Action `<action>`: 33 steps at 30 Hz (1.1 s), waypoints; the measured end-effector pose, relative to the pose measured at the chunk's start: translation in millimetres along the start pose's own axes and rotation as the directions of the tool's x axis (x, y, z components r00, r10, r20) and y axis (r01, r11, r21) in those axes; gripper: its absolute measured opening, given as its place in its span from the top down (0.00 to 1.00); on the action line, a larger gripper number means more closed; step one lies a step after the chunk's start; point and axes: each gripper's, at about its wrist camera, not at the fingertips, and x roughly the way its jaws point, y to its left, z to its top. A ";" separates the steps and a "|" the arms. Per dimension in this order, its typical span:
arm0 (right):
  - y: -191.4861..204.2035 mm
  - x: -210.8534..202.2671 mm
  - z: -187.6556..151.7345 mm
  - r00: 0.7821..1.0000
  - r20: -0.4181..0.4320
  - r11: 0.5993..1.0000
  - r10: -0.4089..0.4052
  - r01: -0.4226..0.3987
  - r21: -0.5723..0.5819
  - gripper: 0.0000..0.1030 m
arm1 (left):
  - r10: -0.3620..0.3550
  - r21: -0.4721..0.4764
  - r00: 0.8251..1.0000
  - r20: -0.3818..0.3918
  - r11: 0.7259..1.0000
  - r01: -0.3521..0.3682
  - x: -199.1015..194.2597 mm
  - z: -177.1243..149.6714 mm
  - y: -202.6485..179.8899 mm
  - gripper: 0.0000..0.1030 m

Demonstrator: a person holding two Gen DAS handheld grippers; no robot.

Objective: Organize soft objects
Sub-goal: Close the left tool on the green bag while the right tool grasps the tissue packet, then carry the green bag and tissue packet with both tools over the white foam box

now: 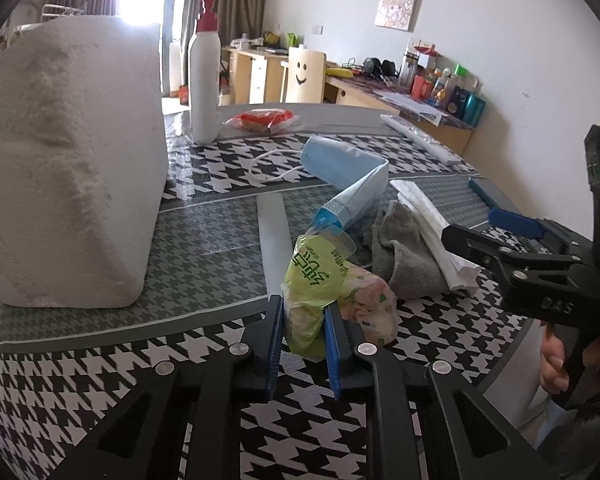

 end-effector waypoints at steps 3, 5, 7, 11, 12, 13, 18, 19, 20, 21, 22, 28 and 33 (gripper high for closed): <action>-2.0 0.6 -0.8 1.000 -0.012 1.000 -0.004 0.004 0.013 0.18 | -0.014 -0.003 1.000 0.020 1.000 0.014 -7.9 -1.0 3.6 0.81; -2.6 0.6 -1.6 1.000 -0.015 1.000 -0.008 0.008 0.016 0.21 | -0.019 0.000 0.999 0.037 1.000 0.019 -13.9 -0.6 4.9 0.81; -2.1 2.7 -2.2 0.999 -0.028 1.000 -0.014 0.014 0.014 0.26 | -0.024 0.003 0.998 0.053 1.000 0.024 -20.1 -0.5 6.2 0.81; -3.1 13.1 -3.7 0.998 -0.070 1.000 -0.008 0.010 0.025 0.41 | -0.021 0.010 0.996 0.086 1.000 0.020 -28.9 1.3 8.7 0.81; -4.2 16.5 -4.1 0.997 -0.081 0.999 -0.009 0.012 0.033 0.41 | -0.020 0.011 0.996 0.089 1.000 0.019 -29.8 1.0 8.4 0.81; -4.9 19.1 -4.4 0.996 -0.090 0.999 -0.009 0.012 0.038 0.41 | -0.020 0.010 0.996 0.092 1.000 0.020 -30.5 1.0 9.3 0.81; -9.2 27.6 -6.5 0.991 -0.132 0.997 0.037 -0.028 0.073 0.66 | -0.025 0.007 0.995 0.099 1.000 0.025 -32.3 0.3 12.6 0.81; -9.9 28.4 -6.8 0.990 -0.134 0.996 0.049 -0.038 0.082 0.68 | -0.026 0.006 0.995 0.100 1.000 0.026 -32.3 0.3 13.5 0.81; -10.2 28.2 -7.3 0.989 -0.135 0.995 0.060 -0.048 0.089 0.73 | -0.026 0.004 0.995 0.100 1.000 0.026 -32.7 0.7 14.1 0.81; -9.9 28.3 -6.9 0.988 -0.137 0.994 0.071 -0.058 0.093 0.78 | -0.029 0.000 0.995 0.100 1.000 0.029 -32.9 0.7 15.2 0.81; -10.2 27.3 -6.8 0.987 -0.137 0.993 0.080 -0.066 0.100 0.81 | -0.032 -0.001 0.994 0.101 0.999 0.032 -34.0 0.1 16.4 0.81; -12.2 6.8 -4.0 0.994 -0.092 0.993 0.055 -0.046 0.105 0.91 | -0.037 0.001 0.994 0.107 0.999 0.037 -38.1 -0.6 19.0 0.81; -7.1 -17.4 -0.6 0.999 -0.030 0.996 0.035 -0.033 0.085 0.91 | -0.028 0.003 0.992 0.126 1.000 0.028 -48.1 -2.3 18.4 0.81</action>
